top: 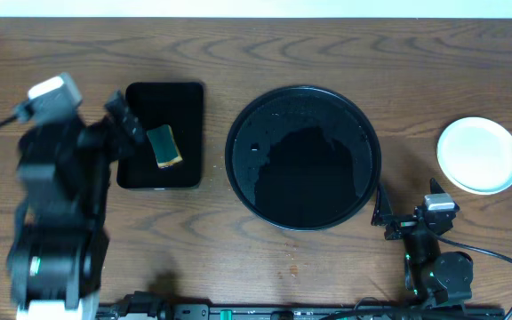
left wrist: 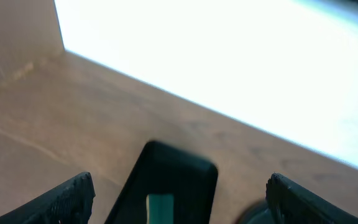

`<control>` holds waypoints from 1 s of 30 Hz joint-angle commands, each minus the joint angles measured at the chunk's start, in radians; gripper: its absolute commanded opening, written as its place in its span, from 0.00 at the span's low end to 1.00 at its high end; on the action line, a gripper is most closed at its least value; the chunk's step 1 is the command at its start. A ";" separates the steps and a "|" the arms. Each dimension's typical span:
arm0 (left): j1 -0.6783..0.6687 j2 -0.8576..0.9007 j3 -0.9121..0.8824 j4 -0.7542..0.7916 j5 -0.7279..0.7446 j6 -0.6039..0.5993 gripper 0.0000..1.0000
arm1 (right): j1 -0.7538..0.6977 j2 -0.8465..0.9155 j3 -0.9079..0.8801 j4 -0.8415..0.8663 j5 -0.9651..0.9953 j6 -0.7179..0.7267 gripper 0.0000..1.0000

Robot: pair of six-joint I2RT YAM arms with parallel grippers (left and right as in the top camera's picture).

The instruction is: Clean dirty plates on tray and stack at the side

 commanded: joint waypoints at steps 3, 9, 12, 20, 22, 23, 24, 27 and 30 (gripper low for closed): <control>-0.001 -0.154 0.004 -0.093 -0.011 0.017 0.88 | 0.003 -0.006 -0.002 -0.004 0.010 0.013 0.99; 0.014 -0.405 -0.036 -0.301 -0.011 0.017 0.88 | 0.003 -0.006 -0.002 -0.004 0.010 0.013 0.99; 0.043 -0.529 -0.098 -0.357 -0.008 0.017 0.88 | 0.003 -0.006 -0.002 -0.004 0.010 0.013 0.99; 0.080 -0.781 -0.367 -0.287 -0.004 -0.100 0.88 | 0.003 -0.006 -0.001 -0.004 0.010 0.013 0.99; 0.080 -0.817 -0.444 -0.194 -0.004 -0.170 0.88 | 0.003 -0.006 -0.001 -0.004 0.010 0.013 0.99; 0.080 -0.829 -0.480 -0.145 -0.003 -0.202 0.89 | 0.003 -0.006 -0.001 -0.004 0.010 0.013 0.99; 0.080 -0.840 -0.520 -0.077 0.009 -0.228 0.89 | 0.003 -0.006 -0.002 -0.004 0.010 0.013 0.99; 0.080 -0.861 -0.636 0.150 0.073 -0.231 0.88 | 0.003 -0.006 -0.001 -0.004 0.010 0.013 0.99; 0.080 -0.863 -0.745 0.404 0.105 -0.231 0.88 | 0.003 -0.006 -0.002 -0.004 0.010 0.013 0.99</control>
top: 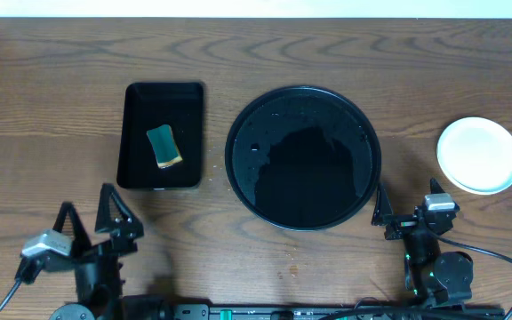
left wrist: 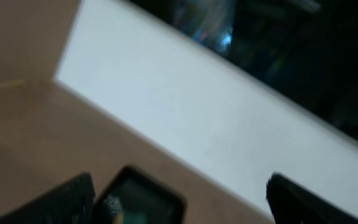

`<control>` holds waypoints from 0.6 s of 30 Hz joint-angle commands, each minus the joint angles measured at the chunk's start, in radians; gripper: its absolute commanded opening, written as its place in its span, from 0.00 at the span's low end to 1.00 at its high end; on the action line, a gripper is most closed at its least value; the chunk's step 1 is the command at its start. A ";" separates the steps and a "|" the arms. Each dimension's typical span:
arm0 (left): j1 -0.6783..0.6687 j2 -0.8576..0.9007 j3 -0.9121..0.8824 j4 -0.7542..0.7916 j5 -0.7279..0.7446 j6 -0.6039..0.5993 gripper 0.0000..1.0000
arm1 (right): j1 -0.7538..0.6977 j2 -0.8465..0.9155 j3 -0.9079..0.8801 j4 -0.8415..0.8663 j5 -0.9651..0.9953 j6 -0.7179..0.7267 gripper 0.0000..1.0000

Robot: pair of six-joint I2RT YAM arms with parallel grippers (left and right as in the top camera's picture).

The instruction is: Clean dirty plates on tray and stack at the side

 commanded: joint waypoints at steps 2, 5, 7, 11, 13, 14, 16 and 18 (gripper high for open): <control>0.004 -0.014 -0.134 0.256 0.054 -0.034 0.88 | 0.003 -0.006 -0.001 -0.003 0.007 0.013 0.99; 0.002 -0.014 -0.202 0.423 0.053 -0.033 0.88 | 0.003 -0.006 -0.002 -0.003 0.007 0.013 0.99; 0.000 -0.014 -0.237 0.509 0.053 -0.033 0.88 | 0.003 -0.006 -0.001 -0.003 0.007 0.013 0.99; -0.023 -0.014 -0.257 0.541 0.053 -0.021 0.88 | 0.003 -0.006 -0.002 -0.003 0.007 0.013 0.99; -0.042 -0.014 -0.263 0.535 0.053 0.000 0.88 | 0.003 -0.006 -0.001 -0.003 0.007 0.013 0.99; -0.051 -0.014 -0.266 0.529 0.053 0.006 0.88 | 0.003 -0.006 -0.001 -0.003 0.007 0.013 0.99; -0.066 -0.014 -0.278 0.520 0.052 0.027 0.89 | 0.003 -0.006 -0.002 -0.003 0.007 0.013 0.99; -0.079 -0.014 -0.296 0.519 0.050 0.039 0.88 | 0.003 -0.006 -0.001 -0.003 0.007 0.013 0.99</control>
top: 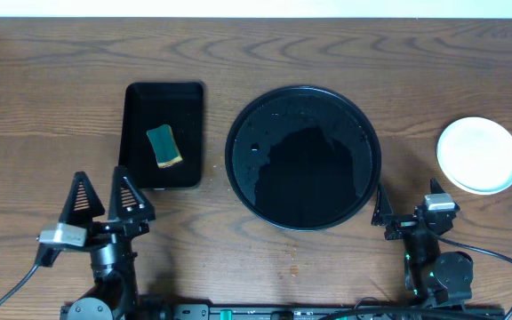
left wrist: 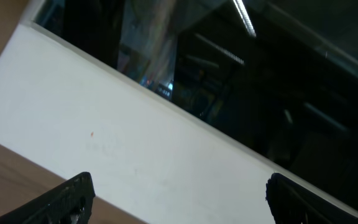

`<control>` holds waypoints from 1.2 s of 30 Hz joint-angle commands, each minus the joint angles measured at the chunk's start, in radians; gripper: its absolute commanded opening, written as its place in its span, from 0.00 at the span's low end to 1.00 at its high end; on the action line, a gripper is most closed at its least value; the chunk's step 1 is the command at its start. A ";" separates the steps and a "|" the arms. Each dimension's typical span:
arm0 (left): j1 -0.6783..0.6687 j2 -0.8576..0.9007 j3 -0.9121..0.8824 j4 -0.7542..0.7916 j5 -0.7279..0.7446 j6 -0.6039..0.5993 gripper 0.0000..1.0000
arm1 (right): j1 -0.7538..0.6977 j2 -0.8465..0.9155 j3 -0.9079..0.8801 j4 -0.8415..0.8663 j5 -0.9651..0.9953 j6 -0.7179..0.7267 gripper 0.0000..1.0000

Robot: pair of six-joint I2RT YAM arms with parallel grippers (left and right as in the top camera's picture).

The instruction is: Clean dirty plates on tray and stack at the side

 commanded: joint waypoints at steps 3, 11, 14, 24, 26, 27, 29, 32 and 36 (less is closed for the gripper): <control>-0.024 -0.008 -0.047 0.003 0.012 0.041 0.88 | 0.003 -0.006 -0.001 -0.004 0.007 0.013 0.99; -0.024 -0.008 -0.092 0.018 0.013 0.041 0.88 | 0.003 -0.006 -0.001 -0.004 0.007 0.013 0.99; -0.024 -0.008 -0.108 0.064 0.013 0.041 0.88 | 0.003 -0.006 -0.001 -0.004 0.007 0.013 0.99; -0.026 -0.008 -0.171 0.133 0.013 0.041 0.89 | 0.003 -0.006 -0.001 -0.004 0.007 0.013 0.99; -0.026 -0.008 -0.195 0.133 0.013 0.041 0.89 | 0.003 -0.006 -0.001 -0.004 0.007 0.013 0.99; -0.026 -0.008 -0.208 0.133 0.013 0.041 0.88 | 0.003 -0.006 -0.002 -0.004 0.007 0.013 0.99; -0.026 -0.009 -0.234 0.129 0.014 0.041 0.88 | 0.003 -0.006 -0.002 -0.004 0.007 0.013 0.99; -0.029 -0.009 -0.232 0.023 0.013 0.042 0.88 | 0.003 -0.006 -0.001 -0.004 0.007 0.013 0.99; -0.029 -0.009 -0.232 -0.146 0.013 0.047 0.88 | 0.003 -0.006 -0.002 -0.004 0.007 0.013 0.99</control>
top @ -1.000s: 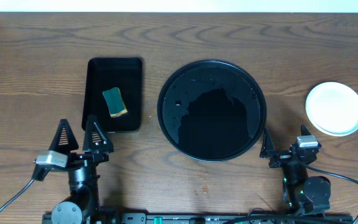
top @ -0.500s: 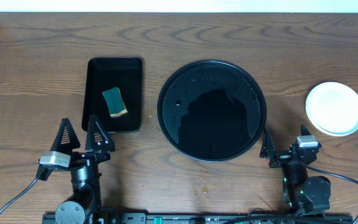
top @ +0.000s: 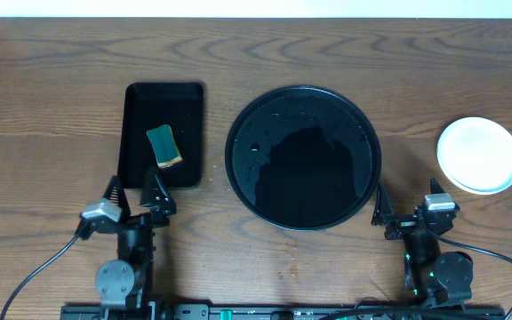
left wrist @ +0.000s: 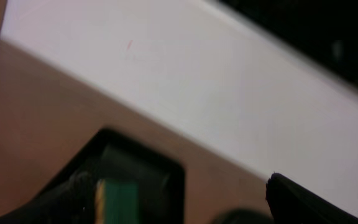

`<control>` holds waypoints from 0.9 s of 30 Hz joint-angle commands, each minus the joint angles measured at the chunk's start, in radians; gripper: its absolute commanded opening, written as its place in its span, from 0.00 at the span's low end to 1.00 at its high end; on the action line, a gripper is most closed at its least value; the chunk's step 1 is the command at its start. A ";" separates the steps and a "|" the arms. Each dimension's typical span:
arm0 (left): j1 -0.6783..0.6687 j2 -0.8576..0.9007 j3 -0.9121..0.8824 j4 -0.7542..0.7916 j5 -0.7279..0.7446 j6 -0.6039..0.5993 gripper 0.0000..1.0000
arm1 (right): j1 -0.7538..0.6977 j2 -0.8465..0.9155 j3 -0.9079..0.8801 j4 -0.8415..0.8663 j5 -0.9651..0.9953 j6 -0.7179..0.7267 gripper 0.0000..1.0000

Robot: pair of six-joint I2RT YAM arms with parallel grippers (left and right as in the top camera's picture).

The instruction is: Clean dirty plates on tray and stack at the side

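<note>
A single white plate [top: 479, 155] lies on the table at the far right. The round black tray [top: 303, 157] in the middle shows a wet film and bears no plate. A green sponge [top: 164, 147] lies in the small black rectangular tray [top: 140, 169]. My left gripper [top: 134, 196] stands open just in front of that tray's near edge, holding nothing. The blurred left wrist view shows the sponge [left wrist: 120, 202] in the small tray [left wrist: 157, 171] ahead, between my spread fingers [left wrist: 306, 199]. My right gripper [top: 405, 206] stands open at the round tray's front right, apart from it.
Dark wooden table [top: 52, 89] with a white wall along its far edge [left wrist: 229, 81]. Both arm bases and cables sit at the front edge. The round tray's rim [left wrist: 241, 218] just shows at the bottom of the left wrist view.
My left arm has shifted right, closer to the small tray's front edge. Its wrist camera now looks lower, showing the tray and sponge instead of the wall and dark window. The right arm is unchanged.
My left arm stood raised beside the small tray, open gripper at its left edge near the sponge. Then it was low at the table's front left, camera tipped up at the wall. It has since come right, resting before the tray. Sponge, trays, plate and right arm kept still.
</note>
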 commanded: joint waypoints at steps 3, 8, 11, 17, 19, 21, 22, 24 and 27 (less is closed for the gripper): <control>-0.004 -0.009 -0.002 -0.137 0.010 0.064 0.88 | 0.003 -0.006 -0.002 -0.004 0.006 0.013 0.99; -0.004 -0.009 -0.002 -0.218 0.010 0.111 0.88 | 0.003 -0.006 -0.001 -0.004 0.006 0.013 0.99; -0.004 -0.009 -0.002 -0.216 0.010 0.111 0.88 | 0.003 -0.006 -0.002 -0.004 0.006 0.013 0.99; -0.004 -0.006 -0.002 -0.216 0.010 0.111 0.89 | 0.003 -0.006 -0.002 -0.004 0.006 0.013 0.99; -0.004 -0.006 -0.002 -0.216 0.010 0.111 0.88 | 0.003 -0.006 -0.002 -0.004 0.006 0.013 0.99; -0.004 -0.006 -0.002 -0.216 0.010 0.111 0.88 | 0.003 -0.006 -0.001 -0.004 0.006 0.013 0.99; -0.004 -0.006 -0.002 -0.216 0.010 0.111 0.88 | 0.003 -0.006 -0.001 -0.004 0.006 0.013 0.99; -0.004 -0.006 -0.002 -0.216 0.010 0.111 0.88 | 0.003 -0.006 -0.002 -0.004 0.006 0.013 0.99; -0.004 -0.006 -0.002 -0.216 0.010 0.111 0.89 | 0.003 -0.006 -0.002 -0.004 0.006 0.013 0.99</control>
